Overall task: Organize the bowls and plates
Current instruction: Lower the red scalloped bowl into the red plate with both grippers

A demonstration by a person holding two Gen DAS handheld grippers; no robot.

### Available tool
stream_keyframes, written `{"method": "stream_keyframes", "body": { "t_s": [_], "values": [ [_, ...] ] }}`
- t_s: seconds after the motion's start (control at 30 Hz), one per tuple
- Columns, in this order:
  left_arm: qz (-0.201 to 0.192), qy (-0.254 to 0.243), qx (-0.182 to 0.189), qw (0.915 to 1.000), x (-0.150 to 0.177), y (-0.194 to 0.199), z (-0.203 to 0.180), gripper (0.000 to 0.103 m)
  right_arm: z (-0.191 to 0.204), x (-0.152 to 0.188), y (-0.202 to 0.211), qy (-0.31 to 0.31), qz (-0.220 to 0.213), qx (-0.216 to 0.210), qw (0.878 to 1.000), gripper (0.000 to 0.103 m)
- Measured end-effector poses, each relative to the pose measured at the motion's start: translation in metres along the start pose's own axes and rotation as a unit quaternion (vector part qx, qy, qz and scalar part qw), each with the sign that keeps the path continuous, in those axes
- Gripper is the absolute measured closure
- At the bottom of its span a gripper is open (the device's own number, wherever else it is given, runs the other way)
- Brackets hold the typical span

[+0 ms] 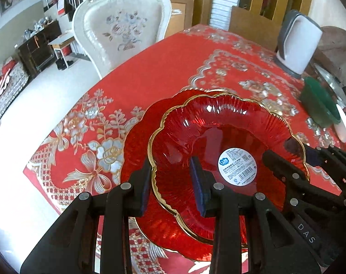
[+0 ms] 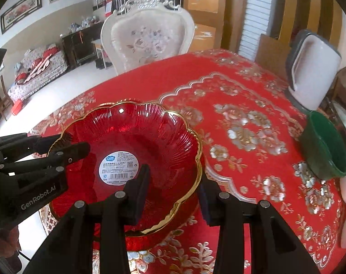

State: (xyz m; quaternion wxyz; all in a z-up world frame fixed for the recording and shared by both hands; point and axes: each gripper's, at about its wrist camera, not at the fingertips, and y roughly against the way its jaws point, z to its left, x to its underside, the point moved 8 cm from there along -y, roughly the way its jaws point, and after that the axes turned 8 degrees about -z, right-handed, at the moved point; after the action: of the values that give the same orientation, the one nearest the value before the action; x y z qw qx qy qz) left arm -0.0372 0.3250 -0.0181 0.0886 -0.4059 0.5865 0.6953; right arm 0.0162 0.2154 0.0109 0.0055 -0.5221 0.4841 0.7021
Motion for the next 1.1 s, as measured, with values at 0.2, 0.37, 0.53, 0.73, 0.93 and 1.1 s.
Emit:
{"method": "stream_keyframes", "body": {
  "t_s": [0.2, 0.37, 0.53, 0.73, 0.93, 1.1],
  "values": [
    [0.016, 0.005, -0.004, 0.9999, 0.009, -0.014, 0.007, 0.071, 0.009, 0.007, -0.013, 0.009, 0.022, -0.003, 1.0, 0.062],
    [0.013, -0.002, -0.012, 0.9998, 0.01, -0.019, 0.008, 0.071, 0.01, 0.011, -0.02, 0.01, 0.032, -0.005, 0.999, 0.062],
    [0.004, -0.014, -0.018, 0.9997, 0.012, -0.019, 0.008, 0.071, 0.009, 0.012, -0.021, 0.013, 0.038, -0.006, 0.999, 0.062],
    [0.007, -0.014, -0.018, 0.9997, 0.012, -0.017, 0.01, 0.071, 0.01, 0.014, -0.021, 0.009, 0.038, -0.013, 0.999, 0.062],
    [0.014, -0.018, -0.011, 0.9997, 0.012, -0.016, 0.01, 0.071, 0.01, 0.014, -0.021, 0.012, 0.037, -0.016, 0.999, 0.061],
    [0.013, -0.019, -0.009, 0.9997, 0.013, -0.016, 0.01, 0.071, 0.01, 0.015, -0.02, 0.019, 0.041, -0.021, 0.999, 0.061]
  ]
}}
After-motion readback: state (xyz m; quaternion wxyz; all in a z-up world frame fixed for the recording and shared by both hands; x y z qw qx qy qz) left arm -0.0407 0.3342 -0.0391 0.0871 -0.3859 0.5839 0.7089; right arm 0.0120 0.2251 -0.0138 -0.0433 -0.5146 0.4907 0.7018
